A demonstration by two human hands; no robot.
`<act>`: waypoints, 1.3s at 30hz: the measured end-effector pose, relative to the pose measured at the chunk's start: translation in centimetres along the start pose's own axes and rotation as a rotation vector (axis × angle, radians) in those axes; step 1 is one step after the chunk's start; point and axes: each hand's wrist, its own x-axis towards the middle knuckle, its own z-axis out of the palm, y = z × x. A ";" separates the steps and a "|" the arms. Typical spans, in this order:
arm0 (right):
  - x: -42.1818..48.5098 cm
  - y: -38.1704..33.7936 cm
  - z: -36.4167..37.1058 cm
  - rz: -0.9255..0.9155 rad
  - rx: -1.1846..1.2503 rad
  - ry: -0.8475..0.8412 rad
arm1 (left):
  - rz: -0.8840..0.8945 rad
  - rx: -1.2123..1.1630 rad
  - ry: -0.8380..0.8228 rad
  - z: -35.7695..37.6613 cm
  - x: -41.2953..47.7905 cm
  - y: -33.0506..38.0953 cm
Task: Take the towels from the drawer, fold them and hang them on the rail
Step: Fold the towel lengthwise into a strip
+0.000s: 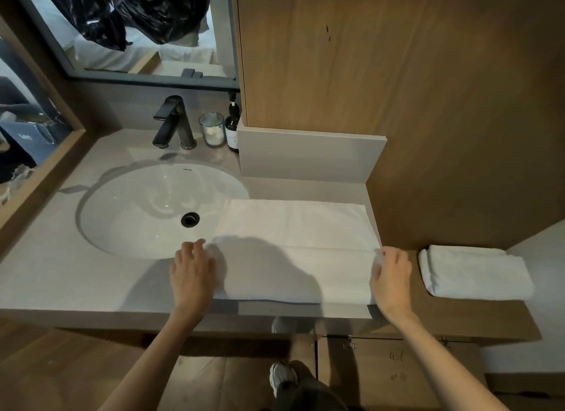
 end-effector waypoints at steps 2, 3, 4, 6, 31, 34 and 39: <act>-0.9 -1.7 0.4 -0.198 -0.152 0.070 | 0.211 0.010 0.041 0.6 -0.3 1.8; -1.4 -3.0 0.8 -0.294 -0.156 0.033 | 0.295 -0.009 0.010 1.0 -0.6 3.1; -2.0 -4.4 1.8 -0.373 -0.149 -0.047 | 0.346 -0.023 -0.067 1.6 -0.9 4.8; -3.2 -6.9 4.5 -0.462 -0.180 -0.214 | 0.386 0.040 -0.265 3.0 -1.8 7.6; -3.1 1.4 0.4 -0.552 -0.517 -0.564 | 0.622 0.238 -0.344 2.1 -4.3 -1.8; -3.7 2.4 -0.2 -0.602 -0.524 -0.588 | 0.706 0.264 -0.332 1.6 -4.9 -2.9; -4.2 3.4 -1.7 -0.592 -0.485 -0.603 | 0.770 0.148 -0.262 0.4 -5.4 -4.2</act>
